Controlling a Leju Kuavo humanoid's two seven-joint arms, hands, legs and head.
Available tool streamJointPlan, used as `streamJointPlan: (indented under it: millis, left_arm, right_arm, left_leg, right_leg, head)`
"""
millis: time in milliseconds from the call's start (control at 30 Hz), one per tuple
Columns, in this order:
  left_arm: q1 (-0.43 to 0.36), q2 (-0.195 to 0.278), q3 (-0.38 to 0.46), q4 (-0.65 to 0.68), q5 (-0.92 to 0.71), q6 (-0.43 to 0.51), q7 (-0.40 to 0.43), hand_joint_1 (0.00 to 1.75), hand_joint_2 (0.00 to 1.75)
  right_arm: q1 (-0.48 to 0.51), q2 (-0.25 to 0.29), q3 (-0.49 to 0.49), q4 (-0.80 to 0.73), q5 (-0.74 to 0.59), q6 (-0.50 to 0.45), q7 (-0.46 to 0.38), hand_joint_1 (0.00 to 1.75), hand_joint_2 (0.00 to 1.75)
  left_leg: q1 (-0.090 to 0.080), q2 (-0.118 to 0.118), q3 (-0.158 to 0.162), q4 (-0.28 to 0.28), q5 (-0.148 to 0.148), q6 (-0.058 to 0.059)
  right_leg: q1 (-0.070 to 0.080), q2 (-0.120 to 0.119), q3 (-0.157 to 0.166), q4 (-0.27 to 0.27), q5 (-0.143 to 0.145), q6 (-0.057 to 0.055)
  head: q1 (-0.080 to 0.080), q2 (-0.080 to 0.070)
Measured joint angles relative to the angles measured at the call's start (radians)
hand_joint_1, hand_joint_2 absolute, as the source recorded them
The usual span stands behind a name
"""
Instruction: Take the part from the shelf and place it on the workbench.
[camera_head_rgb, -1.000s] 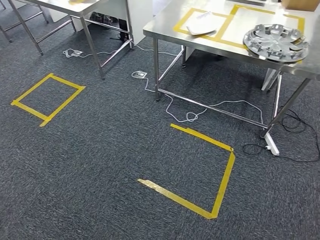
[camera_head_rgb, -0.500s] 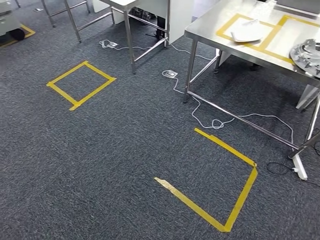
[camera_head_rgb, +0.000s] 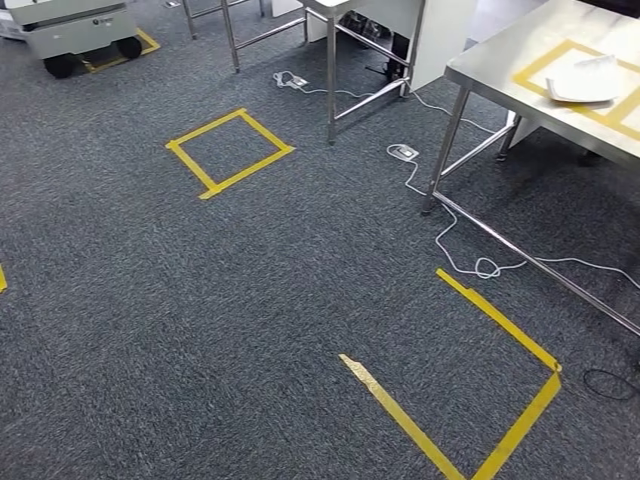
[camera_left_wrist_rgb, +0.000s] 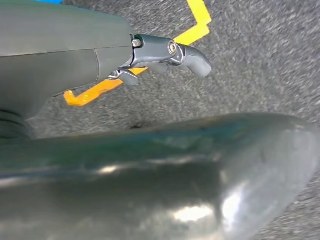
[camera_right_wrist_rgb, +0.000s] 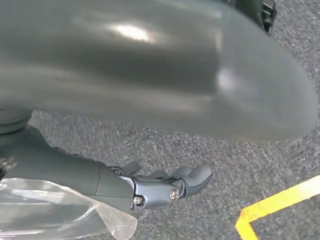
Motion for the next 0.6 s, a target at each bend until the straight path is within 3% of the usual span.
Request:
streamJointPlan:
  millis: [67, 133, 167, 233, 300, 333, 367, 400, 433, 500, 567, 600]
  left_arm:
    - [0.008, -0.003, -0.026, -0.016, 0.024, 0.016, 0.0, 0.0, 0.0]
    - [0.018, -0.004, -0.05, -0.023, 0.049, 0.033, 0.0, 0.0, 0.0]
    - [0.023, -0.003, -0.06, -0.024, 0.06, 0.041, 0.0, 0.0, 0.0]
    - [0.028, -0.003, -0.083, -0.024, 0.077, 0.056, 0.0, 0.0, 0.0]
    - [0.03, -0.002, -0.105, -0.024, 0.088, 0.064, 0.0, 0.0, 0.0]
    - [0.031, -0.002, -0.113, -0.024, 0.092, 0.067, 0.0, 0.0, 0.0]
    - [0.032, -0.001, -0.121, -0.024, 0.094, 0.069, 0.0, 0.0, 0.0]
    - [0.034, 0.0, -0.126, -0.023, 0.097, 0.07, 0.0, 0.0, 0.0]
    - [0.035, 0.0, -0.131, -0.023, 0.098, 0.071, 0.0, 0.0, 0.0]
    - [0.035, 0.001, -0.14, -0.023, 0.099, 0.072, 0.0, 0.0, 0.0]
    - [0.035, 0.002, -0.149, -0.023, 0.1, 0.072, 0.0, 0.0, 0.0]
    - [0.036, 0.003, -0.151, -0.023, 0.1, 0.072, 0.0, 0.0, 0.0]
  right_arm:
    - [-0.001, 0.006, -0.01, -0.012, 0.014, 0.012, -0.001, 0.0, 0.0]
    - [-0.004, 0.01, -0.015, -0.023, 0.025, 0.017, -0.008, 0.0, 0.0]
    - [-0.006, 0.011, -0.015, -0.028, 0.03, 0.016, -0.013, 0.0, 0.0]
    - [-0.008, 0.013, -0.016, -0.031, 0.039, 0.013, -0.027, 0.0, 0.0]
    - [-0.008, 0.015, -0.018, -0.03, 0.048, 0.007, -0.036, 0.0, 0.0]
    - [-0.009, 0.015, -0.018, -0.029, 0.051, 0.004, -0.038, 0.0, 0.0]
    - [-0.01, 0.016, -0.019, -0.027, 0.053, 0.001, -0.04, 0.0, 0.0]
    - [-0.011, 0.016, -0.019, -0.026, 0.055, -0.001, -0.042, 0.0, 0.0]
    - [-0.012, 0.016, -0.019, -0.025, 0.057, -0.003, -0.043, 0.0, 0.0]
    - [-0.014, 0.016, -0.02, -0.023, 0.058, -0.004, -0.045, 0.0, 0.0]
    - [-0.016, 0.017, -0.022, -0.022, 0.059, -0.005, -0.046, 0.0, 0.0]
    - [-0.017, 0.017, -0.023, -0.021, 0.059, -0.005, -0.046, 0.0, 0.0]
  left_leg:
    - [-0.005, 0.018, 0.03, -0.061, 0.014, 0.012]
    - [-0.009, -0.001, 0.025, -0.065, 0.018, 0.026]
    - [-0.009, -0.008, 0.024, -0.067, 0.021, 0.033]
    - [-0.007, -0.026, 0.021, -0.072, 0.028, 0.046]
    - [-0.008, -0.047, 0.015, -0.072, 0.032, 0.053]
    - [-0.009, -0.059, 0.013, -0.071, 0.033, 0.054]
    - [-0.01, -0.072, 0.013, -0.071, 0.033, 0.054]
    - [-0.011, -0.085, 0.014, -0.071, 0.033, 0.054]
    - [-0.011, -0.098, 0.016, -0.071, 0.033, 0.054]
    - [-0.011, -0.126, 0.018, -0.069, 0.033, 0.05]
    - [-0.01, -0.152, 0.012, -0.067, 0.034, 0.039]
    - [-0.009, -0.163, 0.007, -0.067, 0.036, 0.031]
  right_leg:
    - [0.004, -0.02, 0.007, 0.004, -0.006, 0.011]
    - [0.001, -0.032, 0.014, 0.004, -0.007, 0.022]
    - [-0.002, -0.021, 0.014, 0.008, -0.014, 0.028]
    - [-0.007, 0.032, -0.017, 0.072, -0.059, 0.036]
    - [-0.008, 0.075, -0.086, 0.214, -0.125, 0.038]
    - [-0.007, 0.08, -0.12, 0.278, -0.144, 0.038]
    - [-0.007, 0.082, -0.14, 0.312, -0.144, 0.037]
    - [-0.007, 0.084, -0.142, 0.306, -0.124, 0.035]
    - [-0.007, 0.09, -0.123, 0.257, -0.086, 0.033]
    - [-0.01, 0.131, -0.06, 0.111, -0.014, 0.025]
    - [-0.011, 0.168, -0.023, 0.024, 0.006, 0.02]
    - [-0.011, 0.169, -0.017, 0.016, 0.002, 0.018]
  head:
    - [0.006, 0.0]
    - [0.011, 0.0]
    - [0.012, 0.0]
    - [0.014, 0.0]
    - [0.016, 0.0]
    - [0.017, 0.0]
    - [0.016, 0.0]
    - [0.016, 0.0]
    - [0.017, 0.0]
    - [0.016, 0.0]
    - [0.016, 0.0]
    - [0.015, 0.0]
